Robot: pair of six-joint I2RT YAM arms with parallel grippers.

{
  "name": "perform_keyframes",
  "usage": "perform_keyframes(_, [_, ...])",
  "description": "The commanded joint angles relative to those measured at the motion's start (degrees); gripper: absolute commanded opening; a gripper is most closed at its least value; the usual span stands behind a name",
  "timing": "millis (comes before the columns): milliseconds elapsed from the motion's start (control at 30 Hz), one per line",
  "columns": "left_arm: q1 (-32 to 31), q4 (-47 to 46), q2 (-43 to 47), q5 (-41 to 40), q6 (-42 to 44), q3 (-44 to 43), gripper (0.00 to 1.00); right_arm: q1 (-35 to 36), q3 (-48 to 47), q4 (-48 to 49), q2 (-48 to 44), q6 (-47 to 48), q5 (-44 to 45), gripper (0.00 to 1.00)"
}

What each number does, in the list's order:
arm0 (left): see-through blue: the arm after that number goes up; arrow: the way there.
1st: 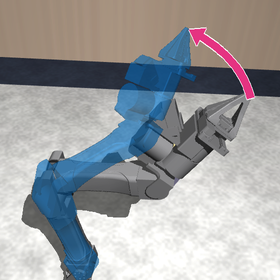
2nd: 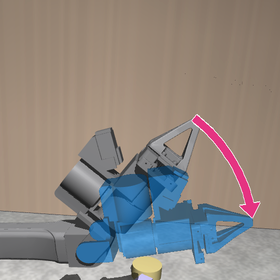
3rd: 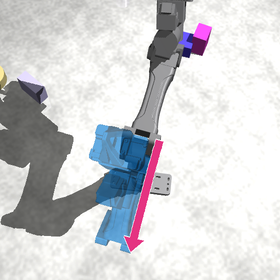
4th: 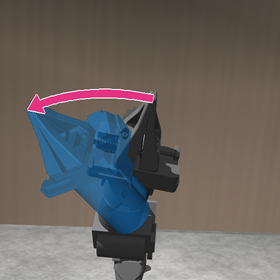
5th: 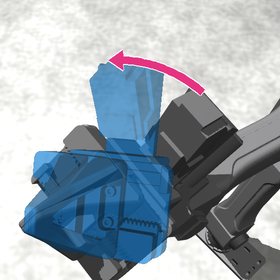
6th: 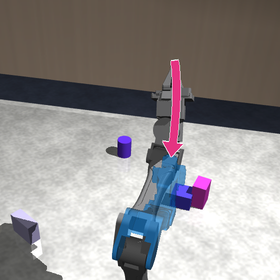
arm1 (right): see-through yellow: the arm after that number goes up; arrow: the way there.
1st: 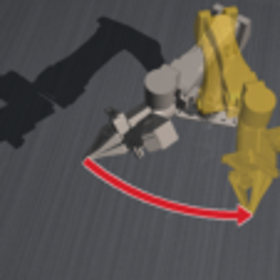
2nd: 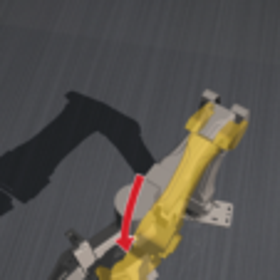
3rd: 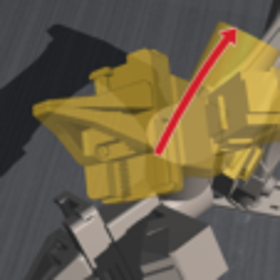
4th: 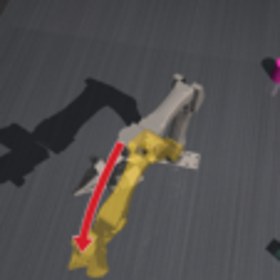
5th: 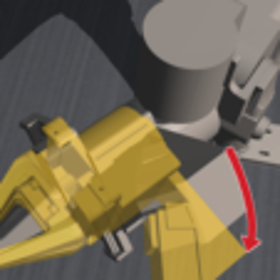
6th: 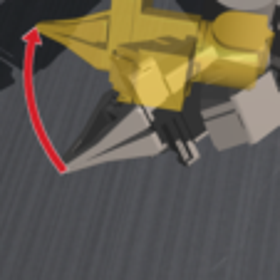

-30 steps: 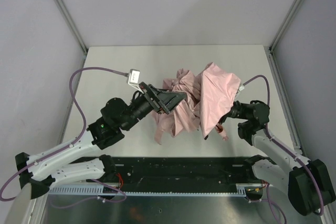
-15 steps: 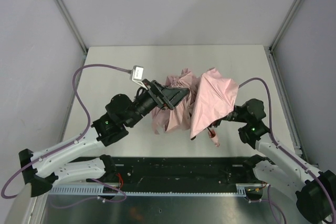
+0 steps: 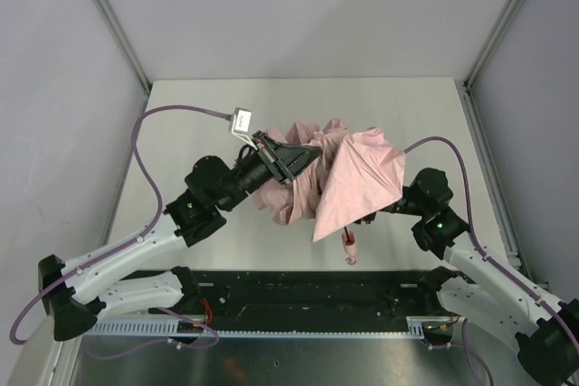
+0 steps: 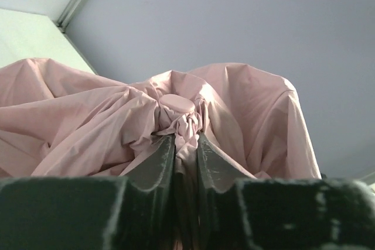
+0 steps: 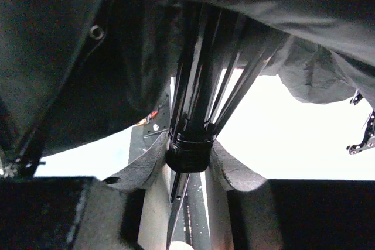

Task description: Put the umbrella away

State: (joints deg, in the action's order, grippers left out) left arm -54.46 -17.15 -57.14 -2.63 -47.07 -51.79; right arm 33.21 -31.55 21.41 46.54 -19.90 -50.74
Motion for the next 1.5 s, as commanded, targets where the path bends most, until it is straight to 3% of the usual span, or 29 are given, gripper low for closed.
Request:
perform_keyframes(0, [1.0, -9.04, 1.93, 7.04, 2.66, 1.29, 0.12, 1.53, -3.34, -1.43, -1.52, 3.72, 1.43, 0.0])
perform_keyframes(67, [1.3, -10.08, 3.06, 8.35, 4.09, 1.9, 0.04, 1.64, -3.34, -2.53, -1.82, 3.46, 3.59, 0.03])
perform_keyframes(133, [1.7, -10.82, 4.71, 8.46, 5.54, 2.6, 0.01, 1.58, -3.34, -4.23, -2.05, 3.29, 6.1, 0.13])
perform_keyframes(267, [2.98, -11.99, 8.32, 9.33, 8.99, 3.38, 0.0, 1.58, -3.34, -8.96, -2.11, 3.62, 11.84, 0.36])
perform_keyframes(367, [4.04, -12.04, 11.89, 9.08, 11.18, 3.72, 0.0, 1.4, -3.13, -13.21, -2.56, 3.43, 18.21, 0.61])
perform_keyframes(500, [5.61, -12.07, 17.12, 6.31, 12.91, 4.3, 0.0, 1.1, -1.65, -15.91, -3.49, 3.14, 22.1, 0.73])
perform_keyframes(733, [6.11, -9.43, 23.0, -0.19, 17.51, 4.17, 0.0, -1.26, -0.21, -20.13, -6.76, -0.05, 29.52, 0.76])
perform_keyframes(833, [6.12, -5.73, 24.14, -2.29, 19.8, 3.87, 0.0, -4.55, -2.06, -27.09, -10.58, -0.52, 33.54, 0.75])
perform_keyframes(933, [6.11, -1.82, 24.74, -3.9, 22.03, 3.89, 0.0, -6.43, -4.43, -29.79, -14.18, 2.51, 25.7, 0.77])
perform_keyframes(1000, [6.18, 1.57, 24.37, -3.94, 24.35, 3.03, 0.0, -6.39, -5.11, -25.85, -14.72, 2.39, 15.15, 0.79])
perform_keyframes(1067, [6.31, 6.31, 23.29, -3.67, 26.45, 0.95, 0.0, -5.28, -7.56, -24.34, -13.83, 2.05, 10.44, 0.8])
perform_keyframes(1467, [7.56, 12.85, 21.48, 5.73, 25.43, 1.06, 0.0, 4.59, -22.72, -29.72, -4.85, 5.36, 18.68, 0.81])
